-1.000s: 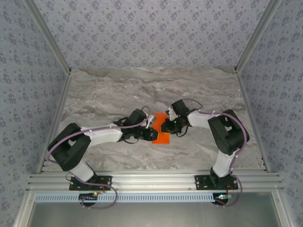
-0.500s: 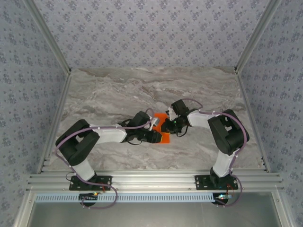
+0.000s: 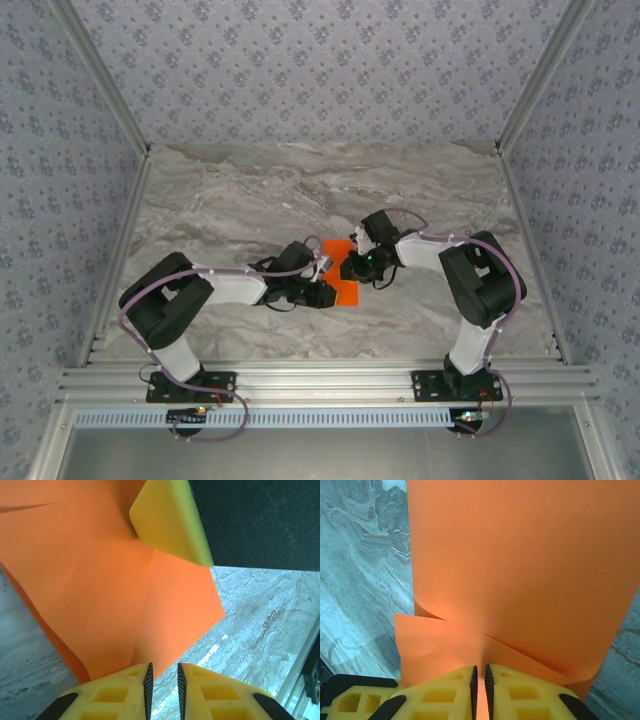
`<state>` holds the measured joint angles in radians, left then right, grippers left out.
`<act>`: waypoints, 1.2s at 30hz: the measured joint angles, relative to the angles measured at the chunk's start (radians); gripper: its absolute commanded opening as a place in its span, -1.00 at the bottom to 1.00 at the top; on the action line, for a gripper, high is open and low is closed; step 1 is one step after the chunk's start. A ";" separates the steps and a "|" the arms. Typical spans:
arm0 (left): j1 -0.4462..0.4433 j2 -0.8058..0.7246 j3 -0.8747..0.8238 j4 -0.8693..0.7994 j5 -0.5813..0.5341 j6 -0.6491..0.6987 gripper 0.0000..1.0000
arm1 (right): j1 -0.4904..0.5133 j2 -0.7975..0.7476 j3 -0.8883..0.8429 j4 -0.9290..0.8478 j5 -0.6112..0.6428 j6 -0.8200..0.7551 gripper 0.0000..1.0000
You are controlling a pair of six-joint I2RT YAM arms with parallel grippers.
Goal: Fold a paper plane with a square sheet of paper (fold left side to right side)
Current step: Fold the triangle a second time at the center of the table.
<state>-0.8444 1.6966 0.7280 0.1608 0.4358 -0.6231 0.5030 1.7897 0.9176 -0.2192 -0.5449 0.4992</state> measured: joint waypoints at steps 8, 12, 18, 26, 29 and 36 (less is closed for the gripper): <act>-0.003 0.000 -0.010 -0.003 -0.030 -0.001 -0.62 | 0.002 0.000 0.007 -0.018 0.007 -0.003 -0.70; -0.003 -0.003 -0.013 -0.003 -0.046 -0.007 -0.65 | 0.004 0.000 0.011 -0.026 0.008 -0.011 -0.69; -0.003 -0.025 -0.033 -0.004 -0.074 -0.019 -0.68 | 0.004 0.000 0.012 -0.035 0.008 -0.019 -0.70; 0.015 -0.027 -0.068 0.046 -0.063 -0.068 -0.87 | 0.001 -0.024 0.011 -0.040 0.006 -0.037 -0.79; 0.031 -0.026 -0.085 0.077 -0.034 -0.086 -0.91 | 0.001 -0.067 0.005 -0.038 -0.002 -0.049 -0.79; 0.045 -0.012 -0.093 0.110 0.008 -0.106 -0.92 | 0.036 -0.109 -0.017 -0.009 -0.037 -0.055 -0.80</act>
<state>-0.7990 1.6844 0.6353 0.2707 0.4438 -0.7296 0.5392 1.6806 0.9009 -0.2279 -0.5823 0.4438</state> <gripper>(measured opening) 0.041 0.100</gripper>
